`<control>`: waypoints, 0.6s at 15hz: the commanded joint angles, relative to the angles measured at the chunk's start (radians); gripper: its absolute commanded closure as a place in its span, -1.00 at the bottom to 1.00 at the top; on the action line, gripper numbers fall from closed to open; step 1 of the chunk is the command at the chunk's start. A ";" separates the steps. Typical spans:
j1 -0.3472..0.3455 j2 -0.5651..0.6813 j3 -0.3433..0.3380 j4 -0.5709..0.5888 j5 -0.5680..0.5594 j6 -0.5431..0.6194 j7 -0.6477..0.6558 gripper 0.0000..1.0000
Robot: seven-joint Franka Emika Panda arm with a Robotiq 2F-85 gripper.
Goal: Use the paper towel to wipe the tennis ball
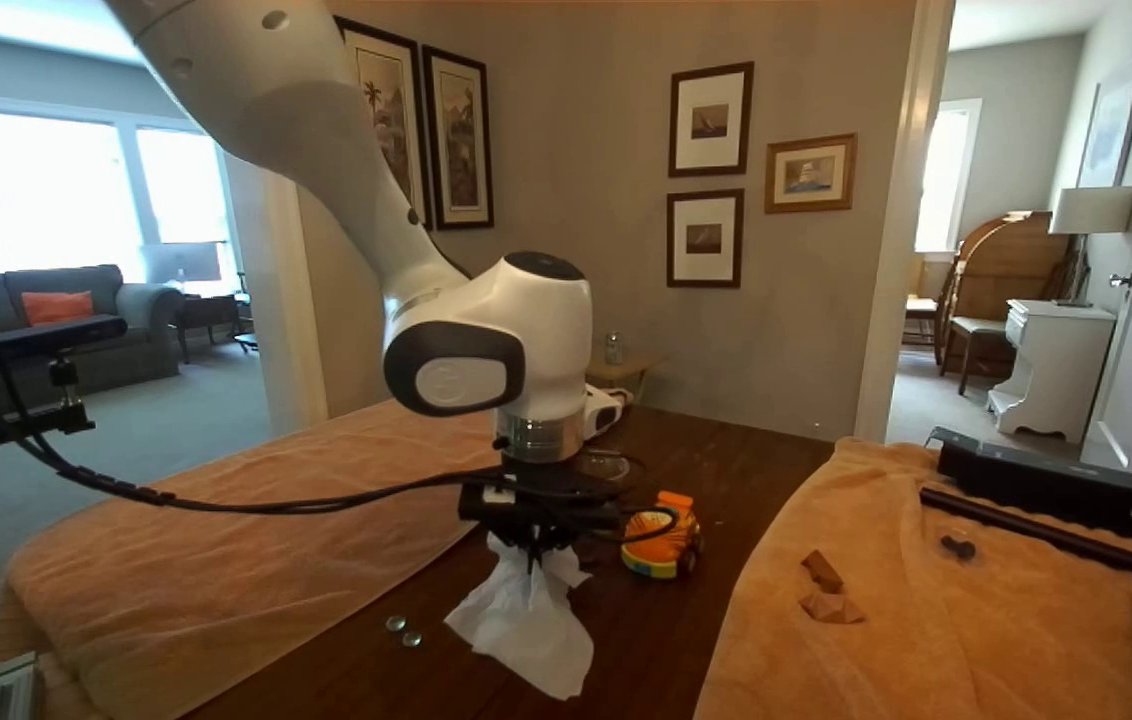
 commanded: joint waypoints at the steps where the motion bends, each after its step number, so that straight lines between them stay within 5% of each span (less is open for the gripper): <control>1: -0.012 -0.091 0.016 -0.053 0.103 -0.042 -0.114 0.99; 9: 0.042 -0.080 -0.038 0.012 0.269 -0.057 -0.185 0.99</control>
